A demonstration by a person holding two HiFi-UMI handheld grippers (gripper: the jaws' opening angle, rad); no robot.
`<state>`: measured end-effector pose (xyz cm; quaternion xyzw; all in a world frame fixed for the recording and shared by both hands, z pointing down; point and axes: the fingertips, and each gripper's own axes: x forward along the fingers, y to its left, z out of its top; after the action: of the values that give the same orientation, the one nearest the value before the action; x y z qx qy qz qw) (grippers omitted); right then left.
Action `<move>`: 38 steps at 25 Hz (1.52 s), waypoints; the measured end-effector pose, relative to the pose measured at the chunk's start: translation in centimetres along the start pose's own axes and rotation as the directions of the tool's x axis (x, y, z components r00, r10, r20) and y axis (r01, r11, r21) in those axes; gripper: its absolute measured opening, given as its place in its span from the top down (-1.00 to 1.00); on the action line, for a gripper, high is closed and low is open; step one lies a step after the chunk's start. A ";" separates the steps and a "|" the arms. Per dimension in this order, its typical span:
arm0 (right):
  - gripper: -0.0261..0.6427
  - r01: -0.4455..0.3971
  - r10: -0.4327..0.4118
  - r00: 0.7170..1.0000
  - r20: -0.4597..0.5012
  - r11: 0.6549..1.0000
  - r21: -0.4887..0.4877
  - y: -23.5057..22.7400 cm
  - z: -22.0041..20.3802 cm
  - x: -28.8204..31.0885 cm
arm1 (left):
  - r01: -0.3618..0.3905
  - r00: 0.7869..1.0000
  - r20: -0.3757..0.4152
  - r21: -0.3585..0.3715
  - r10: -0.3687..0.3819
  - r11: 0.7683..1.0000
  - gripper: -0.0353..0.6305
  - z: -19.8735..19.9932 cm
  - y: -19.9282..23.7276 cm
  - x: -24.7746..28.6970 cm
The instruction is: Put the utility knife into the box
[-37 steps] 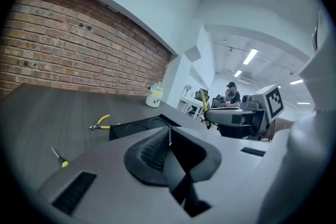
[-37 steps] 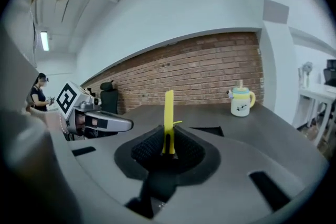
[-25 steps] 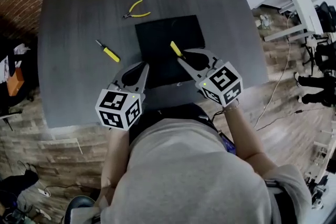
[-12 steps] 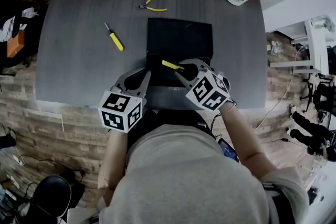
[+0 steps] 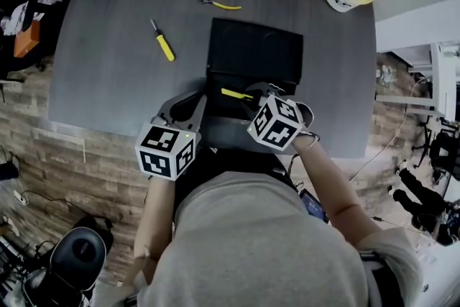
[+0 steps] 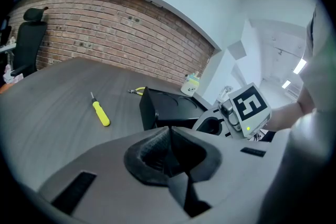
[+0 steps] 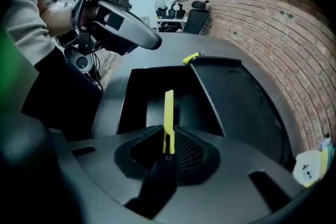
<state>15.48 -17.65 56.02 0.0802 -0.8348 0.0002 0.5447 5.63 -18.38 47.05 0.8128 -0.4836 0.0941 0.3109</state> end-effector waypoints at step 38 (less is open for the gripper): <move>0.60 -0.122 -0.293 0.741 0.605 0.826 0.550 -4.8 4.4 -13.2 | -0.015 0.996 0.087 0.111 0.005 0.994 0.81 3.7 -1.8 0.1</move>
<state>17.32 -21.03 41.79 0.2698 -0.9304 0.1884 0.1616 6.63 -20.05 43.43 0.8298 -0.4947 0.0871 0.2432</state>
